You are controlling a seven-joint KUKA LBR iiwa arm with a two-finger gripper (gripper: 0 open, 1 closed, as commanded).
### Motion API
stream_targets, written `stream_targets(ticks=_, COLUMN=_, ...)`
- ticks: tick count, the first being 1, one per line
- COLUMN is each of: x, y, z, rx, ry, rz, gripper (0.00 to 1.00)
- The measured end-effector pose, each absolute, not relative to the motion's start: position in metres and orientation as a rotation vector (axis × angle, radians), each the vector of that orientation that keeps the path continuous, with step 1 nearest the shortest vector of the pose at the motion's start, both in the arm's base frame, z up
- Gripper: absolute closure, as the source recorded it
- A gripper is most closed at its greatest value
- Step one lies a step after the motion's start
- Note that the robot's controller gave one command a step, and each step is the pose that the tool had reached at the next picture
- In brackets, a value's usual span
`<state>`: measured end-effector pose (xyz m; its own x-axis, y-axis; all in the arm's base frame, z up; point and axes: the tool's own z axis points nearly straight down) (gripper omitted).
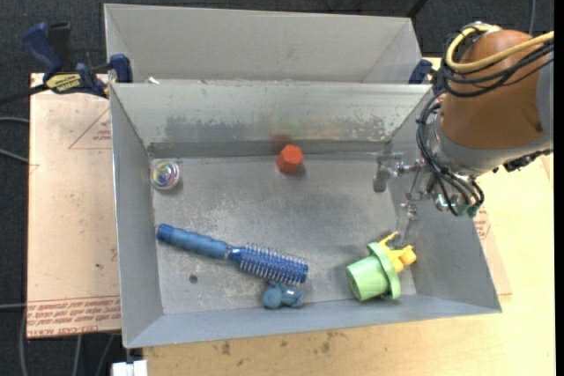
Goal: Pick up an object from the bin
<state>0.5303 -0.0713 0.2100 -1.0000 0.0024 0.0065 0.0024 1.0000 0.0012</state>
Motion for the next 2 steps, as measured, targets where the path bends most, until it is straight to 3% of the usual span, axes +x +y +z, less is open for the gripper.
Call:
stream_targets(ticks=1, x=0.497, y=-0.12, z=0.145, rx=0.025, ry=-3.134, rz=-0.001, gripper=0.0)
stream_targets(ticks=2, x=0.513, y=-0.106, z=0.068, rx=0.8, ry=-3.036, rz=-0.005, gripper=0.0)
